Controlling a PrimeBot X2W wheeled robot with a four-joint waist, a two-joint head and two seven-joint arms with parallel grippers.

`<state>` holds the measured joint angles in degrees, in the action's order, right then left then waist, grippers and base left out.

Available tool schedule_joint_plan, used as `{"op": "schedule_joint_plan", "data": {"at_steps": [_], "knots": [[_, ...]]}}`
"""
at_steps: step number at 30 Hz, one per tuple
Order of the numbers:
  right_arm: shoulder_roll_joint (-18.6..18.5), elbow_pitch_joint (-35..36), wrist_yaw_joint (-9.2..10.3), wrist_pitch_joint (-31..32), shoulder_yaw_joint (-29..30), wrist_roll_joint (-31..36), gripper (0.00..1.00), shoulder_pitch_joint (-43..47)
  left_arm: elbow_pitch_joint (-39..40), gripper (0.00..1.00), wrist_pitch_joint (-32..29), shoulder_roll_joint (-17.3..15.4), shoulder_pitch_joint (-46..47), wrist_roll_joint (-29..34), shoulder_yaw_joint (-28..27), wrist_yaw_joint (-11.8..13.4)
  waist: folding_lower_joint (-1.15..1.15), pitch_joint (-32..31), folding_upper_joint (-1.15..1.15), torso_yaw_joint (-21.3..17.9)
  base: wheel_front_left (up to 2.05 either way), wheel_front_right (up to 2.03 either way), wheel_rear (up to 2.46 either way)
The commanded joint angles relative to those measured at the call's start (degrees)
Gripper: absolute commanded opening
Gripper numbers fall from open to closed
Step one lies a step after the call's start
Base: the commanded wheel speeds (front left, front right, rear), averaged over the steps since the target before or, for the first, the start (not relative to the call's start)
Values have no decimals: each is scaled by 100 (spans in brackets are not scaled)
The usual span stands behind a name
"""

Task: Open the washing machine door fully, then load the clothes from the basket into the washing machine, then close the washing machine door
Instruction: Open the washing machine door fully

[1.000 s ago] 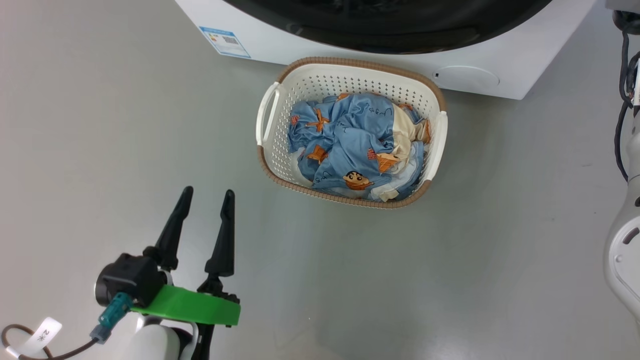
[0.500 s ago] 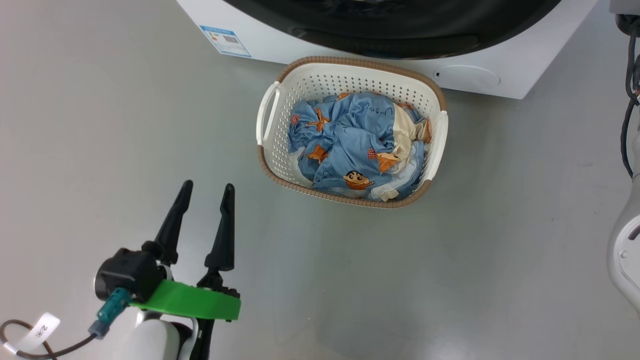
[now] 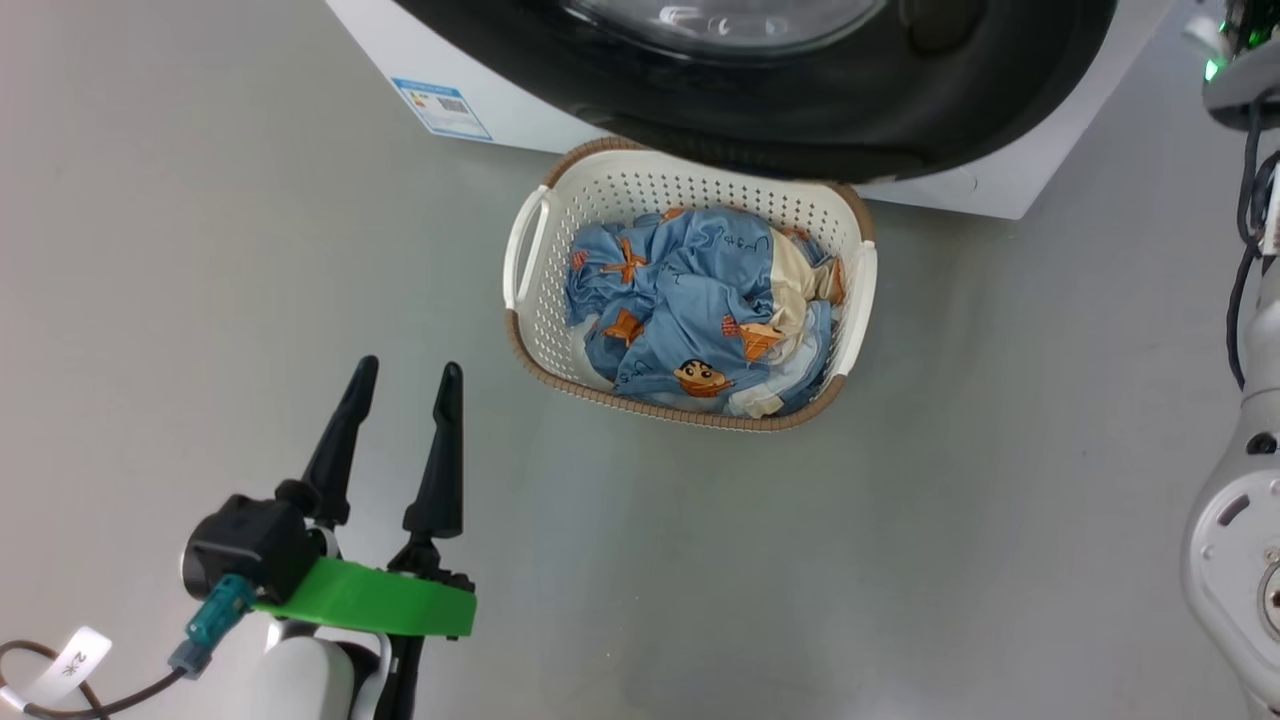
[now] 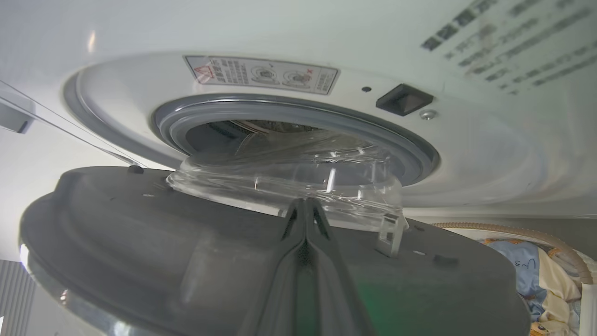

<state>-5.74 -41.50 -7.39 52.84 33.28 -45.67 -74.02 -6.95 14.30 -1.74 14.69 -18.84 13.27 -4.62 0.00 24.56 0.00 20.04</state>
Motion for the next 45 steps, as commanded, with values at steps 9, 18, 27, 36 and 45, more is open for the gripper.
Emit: {"op": "schedule_joint_plan", "data": {"at_steps": [9, 18, 27, 36, 45], "knots": [[285, 299, -10, 825, -593, -748, 0, 442, 205, 100, 70, -114, 11, 108, -280, 30, 0, -207, 0, -25, 0, 0, 0], [286, 451, -10, 1410, -1340, -1651, 0, 1009, 233, 100, 70, -114, -64, 201, -333, 2, 0, -442, 0, -85, 0, 0, 0], [286, 655, -10, 1770, -2230, -2518, 0, 1658, 181, 100, 70, -114, -164, 279, -356, -29, 0, -735, 0, -86, 0, 0, 0], [286, 929, -10, 1754, -3167, -3246, 0, 2173, 161, 100, 70, -114, -237, 321, -398, -43, 0, -907, 0, -92, 0, 0, 0], [286, 1287, -10, 1305, -4271, -4114, 0, 2625, 146, 100, 70, -114, -261, 323, -447, -12, 0, -1003, 0, -114, 0, 0, 0]]}}
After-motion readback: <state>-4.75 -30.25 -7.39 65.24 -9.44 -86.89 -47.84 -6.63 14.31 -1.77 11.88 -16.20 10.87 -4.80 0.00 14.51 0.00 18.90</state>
